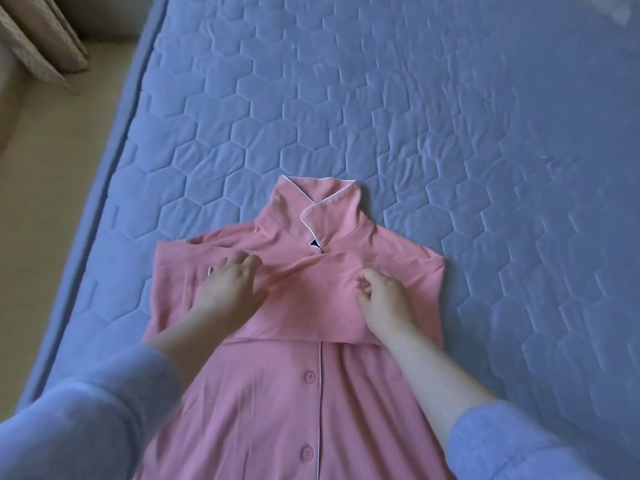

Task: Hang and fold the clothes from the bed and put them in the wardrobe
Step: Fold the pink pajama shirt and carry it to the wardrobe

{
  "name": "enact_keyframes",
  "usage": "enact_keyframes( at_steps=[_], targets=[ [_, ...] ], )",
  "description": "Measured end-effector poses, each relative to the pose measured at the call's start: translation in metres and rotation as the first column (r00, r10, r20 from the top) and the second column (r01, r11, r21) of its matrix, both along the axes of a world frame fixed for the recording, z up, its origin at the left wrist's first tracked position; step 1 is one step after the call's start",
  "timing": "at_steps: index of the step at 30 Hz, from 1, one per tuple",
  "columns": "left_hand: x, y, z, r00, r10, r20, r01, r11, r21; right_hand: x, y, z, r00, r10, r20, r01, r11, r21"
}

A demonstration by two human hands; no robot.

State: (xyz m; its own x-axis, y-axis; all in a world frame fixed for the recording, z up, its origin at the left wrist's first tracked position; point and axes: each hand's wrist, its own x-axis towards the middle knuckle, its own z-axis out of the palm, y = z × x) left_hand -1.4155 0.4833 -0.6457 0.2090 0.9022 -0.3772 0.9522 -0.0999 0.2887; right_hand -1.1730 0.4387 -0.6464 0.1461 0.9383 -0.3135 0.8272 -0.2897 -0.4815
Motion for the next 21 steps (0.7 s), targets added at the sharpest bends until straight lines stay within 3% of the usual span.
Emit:
enact_keyframes(
  at_steps=[5,11,13,17,21],
  targets=[
    [0.005,0.023,-0.02,0.994,0.026,-0.109,-0.027,1.0,-0.012,0.006,0.021,-0.021,0.981,0.115,0.156,-0.1,0.989,-0.105],
    [0.012,0.048,-0.034,0.982,0.088,-0.169,-0.062,0.986,0.152,0.018,0.054,-0.029,0.952,0.092,0.291,-0.073,0.994,-0.075],
    [0.012,0.062,-0.038,0.984,0.097,-0.149,-0.077,0.988,0.133,0.023,0.066,-0.031,0.936,0.074,0.345,-0.044,0.995,-0.095],
    [0.011,0.088,-0.044,0.967,0.084,-0.241,-0.087,0.996,-0.001,0.031,0.092,-0.035,0.938,0.082,0.337,0.015,0.961,-0.277],
    [0.011,0.097,-0.05,0.959,0.033,-0.281,-0.033,0.999,0.003,0.036,0.11,-0.034,0.92,0.167,0.355,-0.019,0.923,-0.383]
  ],
)
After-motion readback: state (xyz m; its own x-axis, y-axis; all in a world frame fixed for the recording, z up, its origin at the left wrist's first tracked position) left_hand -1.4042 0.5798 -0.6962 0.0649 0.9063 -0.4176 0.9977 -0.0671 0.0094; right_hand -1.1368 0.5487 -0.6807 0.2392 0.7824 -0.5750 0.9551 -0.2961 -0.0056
